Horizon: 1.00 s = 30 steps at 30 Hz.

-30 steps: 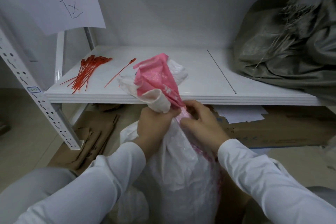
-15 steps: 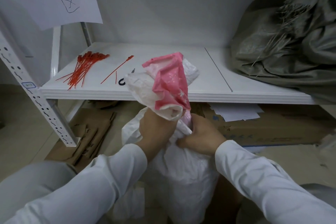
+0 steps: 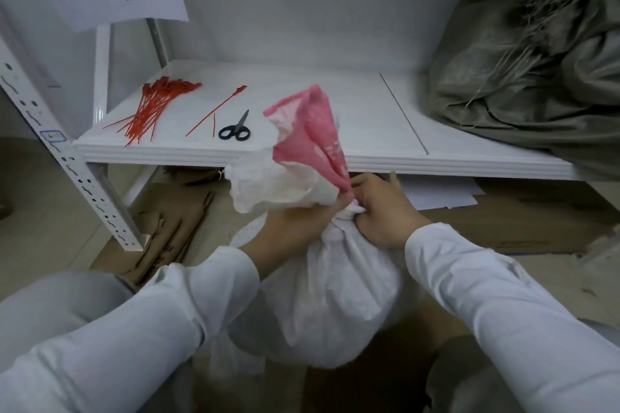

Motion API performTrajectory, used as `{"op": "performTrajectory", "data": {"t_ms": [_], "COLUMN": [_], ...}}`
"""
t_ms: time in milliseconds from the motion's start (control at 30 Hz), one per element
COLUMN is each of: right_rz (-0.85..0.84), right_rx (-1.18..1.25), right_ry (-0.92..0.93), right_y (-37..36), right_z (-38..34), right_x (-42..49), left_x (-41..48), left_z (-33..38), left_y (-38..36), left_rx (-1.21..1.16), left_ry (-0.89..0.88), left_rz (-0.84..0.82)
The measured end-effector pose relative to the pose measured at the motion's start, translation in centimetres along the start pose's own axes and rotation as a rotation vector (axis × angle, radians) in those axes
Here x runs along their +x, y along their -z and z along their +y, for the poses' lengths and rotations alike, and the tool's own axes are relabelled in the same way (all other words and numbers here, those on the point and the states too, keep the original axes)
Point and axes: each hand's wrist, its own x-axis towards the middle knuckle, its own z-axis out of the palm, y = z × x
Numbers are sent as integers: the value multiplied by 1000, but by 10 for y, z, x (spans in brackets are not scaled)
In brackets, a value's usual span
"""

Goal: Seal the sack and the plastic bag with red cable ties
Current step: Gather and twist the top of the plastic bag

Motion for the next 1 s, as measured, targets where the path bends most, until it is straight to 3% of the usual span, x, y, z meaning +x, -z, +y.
{"op": "performTrajectory", "data": {"t_ms": [133, 300, 367, 567, 700, 767, 900, 1000], "right_rz": [-5, 297, 319, 270, -37, -147, -9, 64], "right_rx": [-169, -260, -296, -20, 212, 244, 177, 126], "right_ry": [43, -49, -108, -157, -171, -198, -247, -228], "right_y": [-4, 2, 5, -4, -12, -20, -32, -34], "right_z": [0, 2, 4, -22, -32, -37, -37, -34], "right_x": [-1, -7, -8, -26, -33, -36, -28, -21], "left_x": [-3, 4, 7, 10, 4, -3, -9, -3], "left_z": [2, 0, -4, -5, -5, 1, 10, 6], "left_y": [-1, -2, -2, -6, -5, -7, -6, -7], "left_rx": [-131, -307, -336, -281, -99, 4, -216, -145], "left_ry": [88, 205, 183, 81, -3, 37, 219, 100], "left_rz": [31, 139, 173, 274, 369, 321, 128, 221]}}
